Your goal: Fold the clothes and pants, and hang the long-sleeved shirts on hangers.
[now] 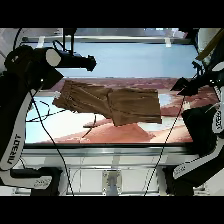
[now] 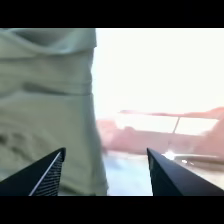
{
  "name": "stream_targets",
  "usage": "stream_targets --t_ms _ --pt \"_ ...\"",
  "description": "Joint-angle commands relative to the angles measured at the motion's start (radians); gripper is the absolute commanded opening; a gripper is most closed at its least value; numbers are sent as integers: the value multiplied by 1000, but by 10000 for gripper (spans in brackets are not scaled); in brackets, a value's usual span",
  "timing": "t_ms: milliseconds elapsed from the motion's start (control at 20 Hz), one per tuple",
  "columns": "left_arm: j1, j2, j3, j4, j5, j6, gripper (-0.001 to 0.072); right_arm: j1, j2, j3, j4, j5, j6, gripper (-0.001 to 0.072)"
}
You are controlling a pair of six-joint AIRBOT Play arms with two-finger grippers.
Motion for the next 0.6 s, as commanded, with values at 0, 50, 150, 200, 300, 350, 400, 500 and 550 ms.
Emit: stream_targets --t_ms 0,50,150,200,300,350,400,500,550 --pt "-21 -39 -1 2 -125 126 586 -18 -19 -117 100 -141 -7 589" --pt "-32 -56 -1 2 -169 178 586 -11 -39 -127 132 -134 -25 589" --pt "-55 -92 -1 3 -227 223 387 11 -82 -128 164 -97 -33 588" --pt "-63 -110 -1 2 -234 224 207 29 -97 -128 166 -85 -34 589" --pt "-70 -137 -1 2 -235 223 98 68 -110 -127 167 -84 -53 588" --pt "-70 -148 -1 2 -235 223 90 89 -114 -128 168 -90 -59 587" --pt "-70 -159 -1 2 -235 223 88 111 -118 -128 167 -99 -59 587" --pt "-70 -172 -1 2 -235 223 25 150 -121 -128 150 -126 -58 587" --pt "-70 -176 -1 2 -236 223 25 166 -121 -128 142 -136 -58 586"
